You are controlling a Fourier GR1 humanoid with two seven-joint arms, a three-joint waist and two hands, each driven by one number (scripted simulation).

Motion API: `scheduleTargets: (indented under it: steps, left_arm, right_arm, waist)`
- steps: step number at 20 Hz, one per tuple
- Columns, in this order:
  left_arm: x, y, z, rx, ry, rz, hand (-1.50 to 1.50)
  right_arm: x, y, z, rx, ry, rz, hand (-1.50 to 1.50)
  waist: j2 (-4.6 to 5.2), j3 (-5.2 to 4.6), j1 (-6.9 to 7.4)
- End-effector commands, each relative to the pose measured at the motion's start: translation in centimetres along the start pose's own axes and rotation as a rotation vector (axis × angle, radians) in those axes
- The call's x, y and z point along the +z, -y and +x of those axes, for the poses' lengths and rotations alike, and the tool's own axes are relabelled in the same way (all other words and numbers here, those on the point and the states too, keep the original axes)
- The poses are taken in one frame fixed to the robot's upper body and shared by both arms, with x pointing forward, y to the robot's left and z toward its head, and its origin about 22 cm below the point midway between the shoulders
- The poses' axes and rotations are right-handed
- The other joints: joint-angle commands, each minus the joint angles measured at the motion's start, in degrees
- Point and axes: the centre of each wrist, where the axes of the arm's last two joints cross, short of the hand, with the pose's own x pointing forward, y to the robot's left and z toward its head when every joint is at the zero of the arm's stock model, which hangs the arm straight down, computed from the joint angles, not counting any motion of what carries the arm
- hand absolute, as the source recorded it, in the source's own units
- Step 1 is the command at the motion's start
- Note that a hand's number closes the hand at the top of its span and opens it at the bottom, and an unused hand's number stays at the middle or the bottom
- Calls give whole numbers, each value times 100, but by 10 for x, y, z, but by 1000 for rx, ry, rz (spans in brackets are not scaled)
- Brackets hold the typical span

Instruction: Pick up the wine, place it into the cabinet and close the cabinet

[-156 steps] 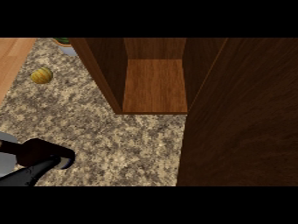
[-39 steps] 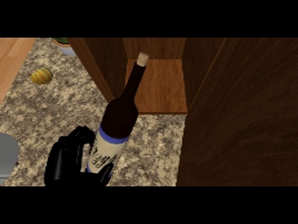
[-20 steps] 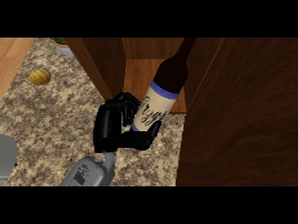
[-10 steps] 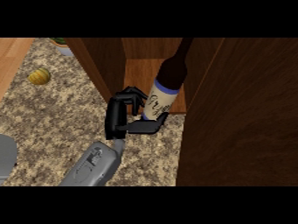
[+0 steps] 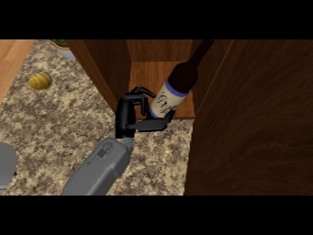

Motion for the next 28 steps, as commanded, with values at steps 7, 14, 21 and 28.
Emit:
scheduleTargets:
  steps: [7,14,21,28]
  left_arm:
    - [-24,12,-2,32,13,-12,150]
    - [-61,17,8,57,-27,-5,150]
    - [-82,15,14,-9,-60,43,150]
    - [-72,-8,-14,-114,-103,34,150]
  right_arm:
    - [11,14,11,-22,31,2,-150]
    - [11,8,-5,-47,45,22,-150]
    - [2,0,4,-31,49,52,-150]
    - [3,8,7,-27,39,55,-150]
  waist:
    - [-4,3,-9]
    - [27,3,-127]
    - [58,1,-216]
    - [77,0,-238]
